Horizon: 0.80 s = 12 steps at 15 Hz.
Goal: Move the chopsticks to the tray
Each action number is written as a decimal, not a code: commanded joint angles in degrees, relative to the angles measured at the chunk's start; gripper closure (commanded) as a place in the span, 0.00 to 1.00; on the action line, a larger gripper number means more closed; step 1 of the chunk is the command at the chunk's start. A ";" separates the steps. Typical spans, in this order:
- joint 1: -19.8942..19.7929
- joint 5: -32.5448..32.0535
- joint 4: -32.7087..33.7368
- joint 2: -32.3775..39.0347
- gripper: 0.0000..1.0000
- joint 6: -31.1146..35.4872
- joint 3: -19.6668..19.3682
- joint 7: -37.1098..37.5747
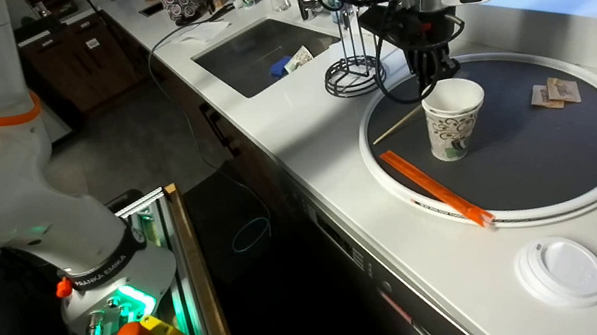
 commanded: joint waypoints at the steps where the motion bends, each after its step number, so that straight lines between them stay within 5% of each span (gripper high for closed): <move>1: 0.38 -1.42 2.02 1.58 0.50 -1.38 -0.22 1.74; 7: 0.18 -1.12 1.86 1.25 0.04 -1.70 -0.07 1.88; 12: -0.91 1.55 0.55 -1.62 0.00 -3.43 0.86 0.94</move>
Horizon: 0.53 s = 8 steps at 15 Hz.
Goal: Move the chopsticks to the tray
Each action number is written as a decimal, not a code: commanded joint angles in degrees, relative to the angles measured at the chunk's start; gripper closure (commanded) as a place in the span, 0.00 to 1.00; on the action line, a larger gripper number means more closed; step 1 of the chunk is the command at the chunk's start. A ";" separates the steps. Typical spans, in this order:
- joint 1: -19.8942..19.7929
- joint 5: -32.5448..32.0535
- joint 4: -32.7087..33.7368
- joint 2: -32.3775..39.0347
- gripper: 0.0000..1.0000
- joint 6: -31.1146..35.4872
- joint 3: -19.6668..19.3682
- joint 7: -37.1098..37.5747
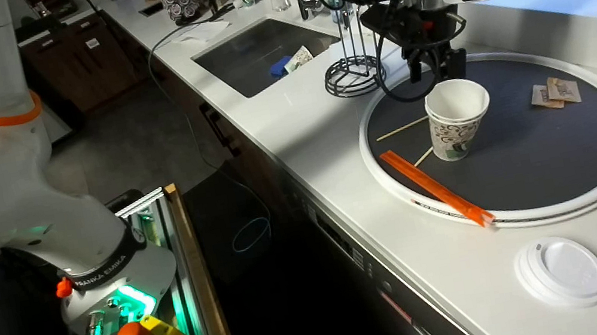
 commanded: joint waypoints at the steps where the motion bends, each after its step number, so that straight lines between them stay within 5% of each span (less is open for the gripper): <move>1: -1.09 2.38 -0.40 -2.47 0.00 -3.33 1.09 0.08; 8: -2.45 7.91 -1.62 -7.59 0.00 -5.07 2.32 -1.98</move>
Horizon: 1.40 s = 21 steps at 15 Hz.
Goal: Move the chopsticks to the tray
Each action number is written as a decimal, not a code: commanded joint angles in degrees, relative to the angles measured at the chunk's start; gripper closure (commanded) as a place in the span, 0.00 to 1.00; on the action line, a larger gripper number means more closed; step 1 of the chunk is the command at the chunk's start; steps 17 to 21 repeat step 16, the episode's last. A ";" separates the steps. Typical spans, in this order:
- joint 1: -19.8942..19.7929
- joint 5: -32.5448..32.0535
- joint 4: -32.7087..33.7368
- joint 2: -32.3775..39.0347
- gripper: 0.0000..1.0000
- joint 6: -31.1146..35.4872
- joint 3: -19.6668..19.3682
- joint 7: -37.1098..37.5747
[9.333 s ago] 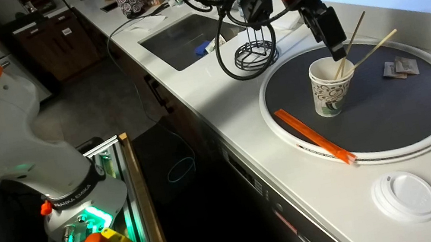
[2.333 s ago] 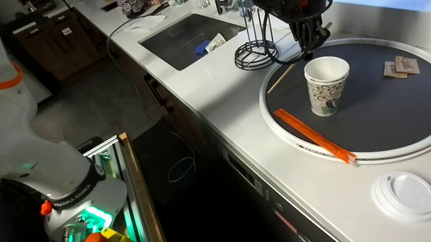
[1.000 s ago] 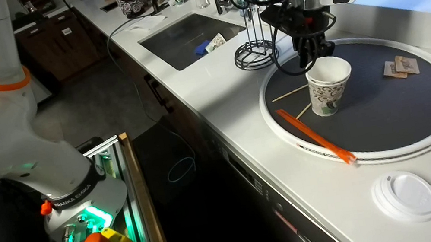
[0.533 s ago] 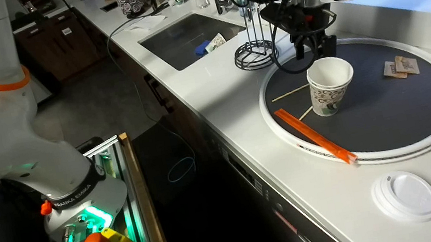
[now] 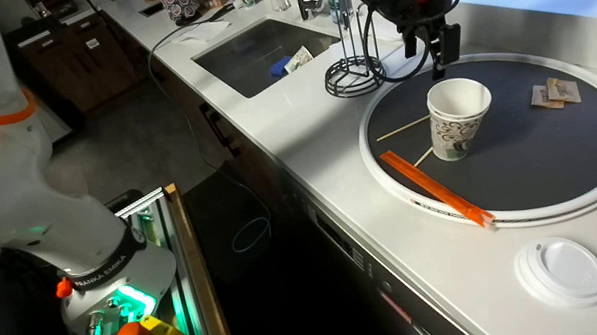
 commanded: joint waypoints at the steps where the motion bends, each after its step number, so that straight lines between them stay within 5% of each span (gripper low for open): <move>1: -1.81 3.77 -1.87 -4.56 0.00 -3.17 1.24 -2.09; 10: -3.69 6.01 -5.41 -13.44 0.00 -5.93 -0.70 -3.09; 21: -3.23 4.85 -3.74 -12.18 0.00 -4.96 -1.01 -2.19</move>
